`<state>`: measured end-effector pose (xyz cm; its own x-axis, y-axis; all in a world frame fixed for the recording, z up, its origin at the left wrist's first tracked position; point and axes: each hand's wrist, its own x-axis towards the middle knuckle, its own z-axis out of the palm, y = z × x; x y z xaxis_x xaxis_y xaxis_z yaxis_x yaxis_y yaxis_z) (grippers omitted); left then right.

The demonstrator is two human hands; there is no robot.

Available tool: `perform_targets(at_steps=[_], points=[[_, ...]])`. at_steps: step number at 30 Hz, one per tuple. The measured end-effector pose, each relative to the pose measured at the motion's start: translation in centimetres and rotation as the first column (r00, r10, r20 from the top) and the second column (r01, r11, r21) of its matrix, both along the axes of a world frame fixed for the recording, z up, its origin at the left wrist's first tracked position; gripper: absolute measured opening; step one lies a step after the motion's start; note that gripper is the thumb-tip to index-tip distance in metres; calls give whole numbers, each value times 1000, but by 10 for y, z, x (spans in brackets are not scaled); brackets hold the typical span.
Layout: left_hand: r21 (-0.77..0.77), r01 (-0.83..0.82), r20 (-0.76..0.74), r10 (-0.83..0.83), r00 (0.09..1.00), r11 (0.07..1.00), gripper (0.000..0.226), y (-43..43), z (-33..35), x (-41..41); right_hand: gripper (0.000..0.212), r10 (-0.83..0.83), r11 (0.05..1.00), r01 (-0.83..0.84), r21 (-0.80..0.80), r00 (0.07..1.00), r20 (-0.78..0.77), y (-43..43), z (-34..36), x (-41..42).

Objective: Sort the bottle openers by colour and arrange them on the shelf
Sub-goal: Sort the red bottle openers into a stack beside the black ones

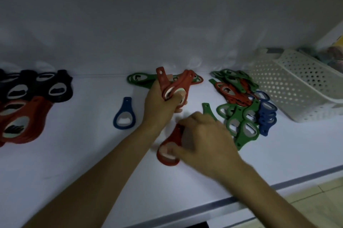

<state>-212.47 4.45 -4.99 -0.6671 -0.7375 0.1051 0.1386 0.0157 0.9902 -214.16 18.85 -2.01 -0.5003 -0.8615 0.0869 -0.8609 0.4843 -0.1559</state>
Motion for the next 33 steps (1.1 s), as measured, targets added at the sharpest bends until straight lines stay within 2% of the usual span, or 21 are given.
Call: perform_targets(at_steps=[1,4,6,9,11,13,15,19,21,24,26,29,33], points=[[-11,1,-8,-1,1000,1000,47,0,0,0,79,-15,1000,15,18,1000,9,1,-3,5],[-6,26,-17,-26,1000,1000,36,2,0,1,63,-57,998,58,-9,994,94,0,-7,-4],[14,27,-31,-27,999,1000,34,3,1,3,70,-110,992,121,-30,963,247,-2,-5,-17],[12,42,-61,-41,997,999,23,3,3,3,79,-160,963,246,-111,850,502,-7,0,-33],[-17,51,-68,-52,996,999,26,4,4,3,67,-147,925,320,-205,798,584,-9,1,-43],[-36,54,-47,-55,997,998,28,3,3,3,43,-87,861,390,-327,746,661,-11,5,-53],[-44,71,-29,-72,997,996,27,1,2,2,28,4,805,388,-450,754,657,-13,9,-64],[-69,140,-38,-143,989,988,26,-1,2,3,24,103,745,345,-571,787,609,-19,11,-79],[-51,174,-42,-176,984,984,26,-1,2,3,26,173,689,383,-616,738,653,-20,10,-83],[-28,210,-16,-211,977,977,29,-1,2,3,41,297,608,487,-627,593,748,-20,8,-89],[-29,214,-1,-214,977,976,33,-1,1,2,37,316,619,491,-613,558,767,-22,6,-90],[-38,214,-14,-215,977,976,36,-3,-1,3,26,300,654,460,-600,570,765,-26,4,-91],[-66,258,-13,-260,966,964,33,-5,-2,2,27,390,611,456,-647,537,748,-28,8,-89]])
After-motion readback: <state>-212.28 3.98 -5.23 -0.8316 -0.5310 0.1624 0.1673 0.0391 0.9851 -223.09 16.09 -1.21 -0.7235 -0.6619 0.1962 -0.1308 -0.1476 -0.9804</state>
